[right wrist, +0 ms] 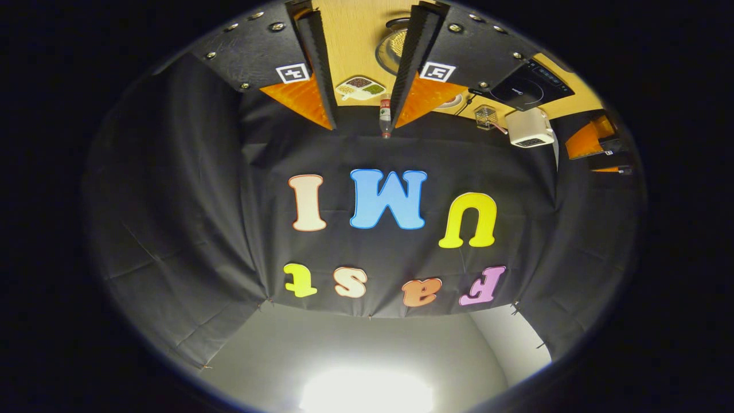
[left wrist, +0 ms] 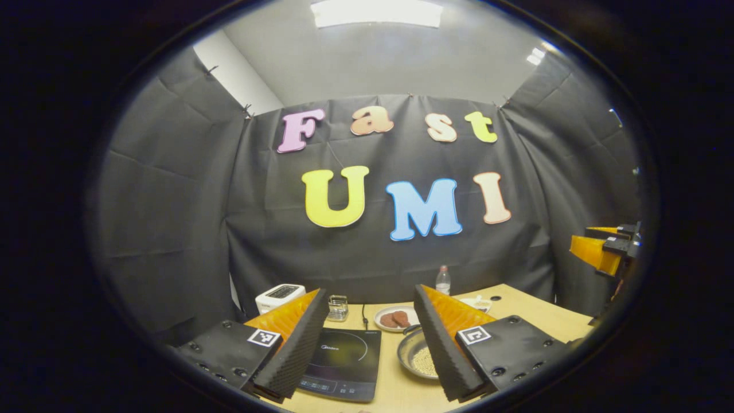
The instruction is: First push the handle of the pot to place it horizontally, then grasp the pot with both hands and set it on the induction cooktop.
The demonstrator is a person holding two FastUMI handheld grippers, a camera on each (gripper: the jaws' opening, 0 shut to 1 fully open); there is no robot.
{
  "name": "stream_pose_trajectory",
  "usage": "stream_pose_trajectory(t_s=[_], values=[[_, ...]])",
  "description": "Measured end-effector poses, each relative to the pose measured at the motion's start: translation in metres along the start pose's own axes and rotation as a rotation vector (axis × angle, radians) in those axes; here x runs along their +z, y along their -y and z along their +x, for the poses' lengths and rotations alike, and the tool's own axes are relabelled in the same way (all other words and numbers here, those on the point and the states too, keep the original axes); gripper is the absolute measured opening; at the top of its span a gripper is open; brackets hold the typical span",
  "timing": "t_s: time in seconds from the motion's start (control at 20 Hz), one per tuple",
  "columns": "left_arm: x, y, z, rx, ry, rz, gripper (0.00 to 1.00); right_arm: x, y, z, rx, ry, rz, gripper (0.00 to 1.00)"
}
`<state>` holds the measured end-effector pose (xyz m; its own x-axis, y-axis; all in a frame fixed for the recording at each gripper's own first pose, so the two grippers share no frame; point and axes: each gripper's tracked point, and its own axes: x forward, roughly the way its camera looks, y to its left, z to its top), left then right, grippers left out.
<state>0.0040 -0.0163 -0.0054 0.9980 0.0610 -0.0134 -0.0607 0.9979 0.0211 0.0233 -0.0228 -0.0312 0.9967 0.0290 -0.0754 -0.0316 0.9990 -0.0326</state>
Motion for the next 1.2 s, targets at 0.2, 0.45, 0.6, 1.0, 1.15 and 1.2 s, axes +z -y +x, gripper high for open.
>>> stream_pose_trajectory(t_s=[0.2,0.45,0.6,1.0,1.15,1.2], values=[[0.005,0.008,-0.003,0.02,0.008,0.009,0.99,-0.004,0.014,0.002,0.008,-0.013,0.009,0.37],[0.009,0.014,-0.014,0.059,0.021,0.023,0.99,-0.023,-0.005,0.003,0.144,-0.071,0.05,0.07],[0.01,0.011,-0.018,0.089,0.026,0.034,1.0,-0.036,-0.021,0.003,0.229,-0.113,0.052,0.07],[0.005,-0.004,-0.007,0.122,0.021,0.044,0.96,-0.09,-0.078,0.001,0.439,-0.247,0.014,0.07],[-0.001,-0.008,0.007,0.118,0.011,0.038,0.92,-0.119,-0.094,-0.001,0.499,-0.323,-0.014,0.07],[-0.002,-0.01,0.011,0.117,0.012,0.036,1.0,-0.128,-0.098,-0.001,0.512,-0.344,-0.024,0.07]])
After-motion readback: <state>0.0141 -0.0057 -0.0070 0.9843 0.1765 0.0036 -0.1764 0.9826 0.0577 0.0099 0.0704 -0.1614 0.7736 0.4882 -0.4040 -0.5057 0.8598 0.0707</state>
